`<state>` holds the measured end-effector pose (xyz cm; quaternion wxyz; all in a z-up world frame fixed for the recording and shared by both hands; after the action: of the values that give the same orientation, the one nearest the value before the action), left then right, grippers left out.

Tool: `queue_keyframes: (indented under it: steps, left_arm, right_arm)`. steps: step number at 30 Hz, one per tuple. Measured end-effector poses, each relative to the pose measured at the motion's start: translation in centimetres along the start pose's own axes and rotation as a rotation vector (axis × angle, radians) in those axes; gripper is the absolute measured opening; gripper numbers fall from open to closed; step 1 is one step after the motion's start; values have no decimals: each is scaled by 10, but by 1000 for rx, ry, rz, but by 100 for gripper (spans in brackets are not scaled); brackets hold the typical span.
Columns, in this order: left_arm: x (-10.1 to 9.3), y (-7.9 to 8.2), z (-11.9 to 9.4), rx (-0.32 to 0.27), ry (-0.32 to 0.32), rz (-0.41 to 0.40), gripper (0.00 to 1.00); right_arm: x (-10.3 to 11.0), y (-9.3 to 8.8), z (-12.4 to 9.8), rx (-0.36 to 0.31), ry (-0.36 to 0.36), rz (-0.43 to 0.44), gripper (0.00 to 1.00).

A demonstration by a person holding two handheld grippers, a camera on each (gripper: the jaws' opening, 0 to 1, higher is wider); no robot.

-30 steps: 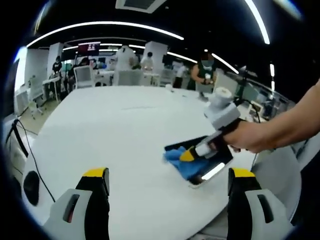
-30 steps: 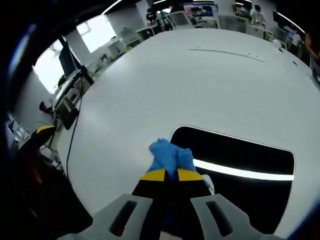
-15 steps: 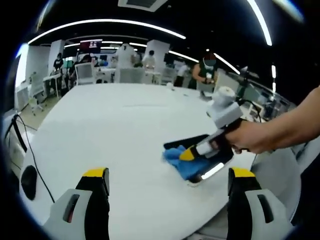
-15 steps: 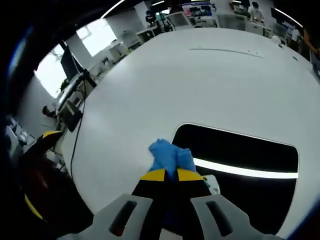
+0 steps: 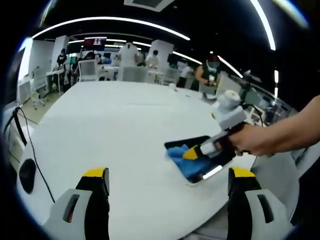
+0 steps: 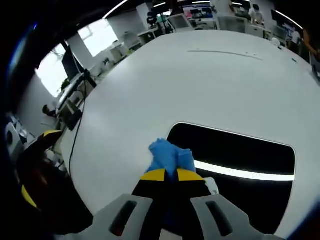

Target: Wipe the mirror surface with the cleaning cloth until all visible marks leave the cleaned area.

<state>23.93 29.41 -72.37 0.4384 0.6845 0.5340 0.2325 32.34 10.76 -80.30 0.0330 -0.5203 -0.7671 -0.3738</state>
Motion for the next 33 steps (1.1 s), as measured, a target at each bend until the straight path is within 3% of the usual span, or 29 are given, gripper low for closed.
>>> queue_keyframes:
  steps: [6, 33]
  left_arm:
    - [-4, 0, 3, -5, -11, 6, 99]
    - [-9, 0, 9, -1, -19, 10, 99]
  right_arm:
    - [-4, -1, -4, 28, -10, -59, 0]
    - [-26, -6, -20, 28, -10, -53, 0]
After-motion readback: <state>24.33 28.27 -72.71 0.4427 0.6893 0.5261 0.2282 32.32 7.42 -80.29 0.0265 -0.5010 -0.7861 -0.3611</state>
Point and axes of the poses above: the point that each gripper's makers call its tool centre point, and the gripper's own axes: z roughly forward along the fingers, x roughly to its left, y roughly out of its top, the point moved 6 cm from there along -z, roughly backward along the fingers, and after that the axes turned 13 degrees about y, right-handed, at the moved point
